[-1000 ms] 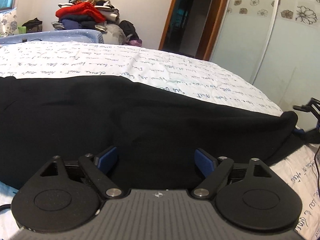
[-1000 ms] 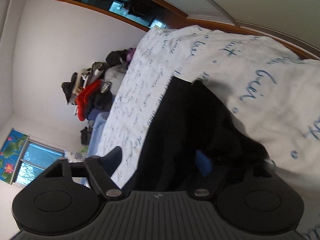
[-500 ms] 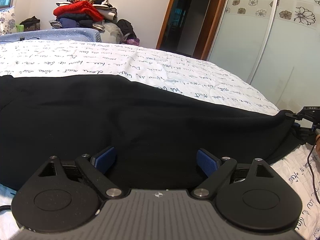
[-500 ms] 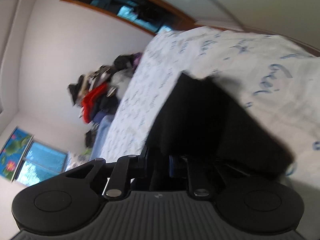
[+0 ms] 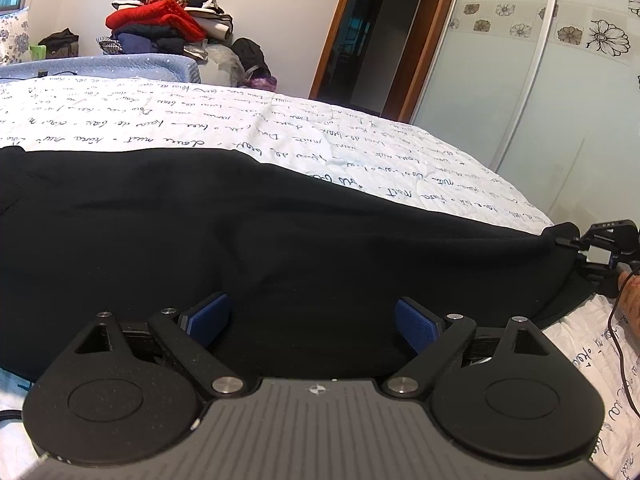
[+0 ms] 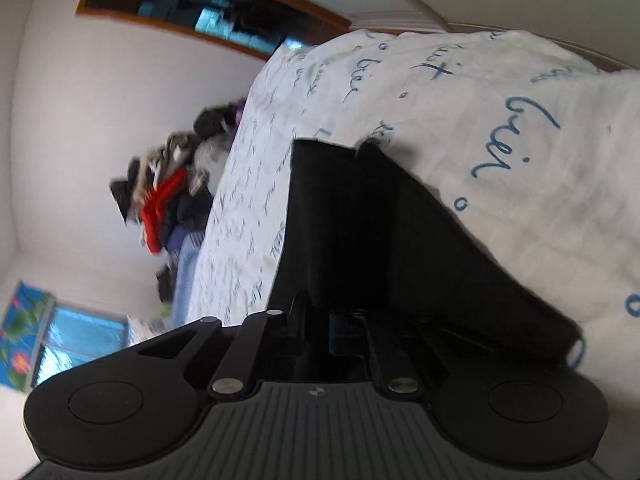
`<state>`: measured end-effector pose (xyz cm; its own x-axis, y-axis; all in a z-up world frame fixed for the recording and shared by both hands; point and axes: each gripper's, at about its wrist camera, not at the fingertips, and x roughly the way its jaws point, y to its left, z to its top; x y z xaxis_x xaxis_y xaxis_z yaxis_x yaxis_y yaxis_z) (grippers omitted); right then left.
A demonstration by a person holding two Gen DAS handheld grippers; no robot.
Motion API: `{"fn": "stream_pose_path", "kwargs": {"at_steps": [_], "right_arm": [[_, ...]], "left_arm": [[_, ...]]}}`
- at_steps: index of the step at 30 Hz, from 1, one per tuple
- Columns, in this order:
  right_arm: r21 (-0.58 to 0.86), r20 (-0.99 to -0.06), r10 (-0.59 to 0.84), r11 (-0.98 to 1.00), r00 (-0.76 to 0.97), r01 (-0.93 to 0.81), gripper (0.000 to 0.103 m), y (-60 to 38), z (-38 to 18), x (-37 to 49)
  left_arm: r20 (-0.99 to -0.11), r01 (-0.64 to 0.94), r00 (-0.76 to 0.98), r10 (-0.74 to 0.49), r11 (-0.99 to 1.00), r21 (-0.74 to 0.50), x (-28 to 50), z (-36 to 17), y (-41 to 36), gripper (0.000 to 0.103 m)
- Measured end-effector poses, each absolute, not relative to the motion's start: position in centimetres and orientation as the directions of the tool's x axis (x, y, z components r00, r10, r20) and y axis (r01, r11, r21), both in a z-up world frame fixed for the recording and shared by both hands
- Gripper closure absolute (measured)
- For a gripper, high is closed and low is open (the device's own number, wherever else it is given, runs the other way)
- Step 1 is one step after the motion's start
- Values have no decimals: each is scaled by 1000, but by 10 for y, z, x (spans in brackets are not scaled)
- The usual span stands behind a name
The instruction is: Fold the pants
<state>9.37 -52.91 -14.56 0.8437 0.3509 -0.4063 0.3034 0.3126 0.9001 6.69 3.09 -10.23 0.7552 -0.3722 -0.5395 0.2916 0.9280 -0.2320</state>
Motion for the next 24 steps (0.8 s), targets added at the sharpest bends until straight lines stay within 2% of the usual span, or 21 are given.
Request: {"fn": "stream_pose_path", "kwargs": {"at_steps": [6, 11, 12, 14, 15, 16, 17, 18, 20, 24], "right_arm": [[883, -370, 279, 402, 886, 242, 98, -521, -121, 93], [899, -277, 229, 405, 933, 168, 99, -528, -89, 54], [890, -292, 220, 419, 931, 180, 99, -529, -88, 42], [841, -411, 182, 454, 893, 295, 99, -537, -107, 25], [835, -465, 182, 415, 866, 361, 103, -544, -126, 21], [853, -473, 207, 349, 856, 387, 103, -554, -149, 15], [894, -410, 225, 292, 884, 341, 103, -559, -158, 8], [893, -410, 222, 296, 885, 340, 102, -560, -155, 7], [863, -435, 198, 372, 878, 343, 99, -553, -137, 15], [855, -462, 214, 365, 861, 368, 97, -563, -123, 29]], "left_arm": [[-541, 293, 754, -372, 928, -230, 67, -102, 31, 10], [-534, 296, 753, -385, 922, -248, 66, -103, 34, 10], [-532, 297, 751, -391, 920, -257, 67, -103, 35, 10], [-528, 300, 748, -403, 914, -274, 68, -103, 38, 9], [-526, 303, 745, -410, 911, -280, 68, -103, 39, 8], [-526, 307, 743, -415, 908, -284, 68, -103, 39, 7], [-527, 310, 740, -419, 907, -285, 69, -103, 39, 6], [-528, 311, 739, -419, 907, -283, 69, -103, 38, 6], [-531, 313, 738, -416, 909, -276, 69, -103, 37, 5], [-529, 312, 740, -417, 908, -279, 68, -103, 37, 5]]}}
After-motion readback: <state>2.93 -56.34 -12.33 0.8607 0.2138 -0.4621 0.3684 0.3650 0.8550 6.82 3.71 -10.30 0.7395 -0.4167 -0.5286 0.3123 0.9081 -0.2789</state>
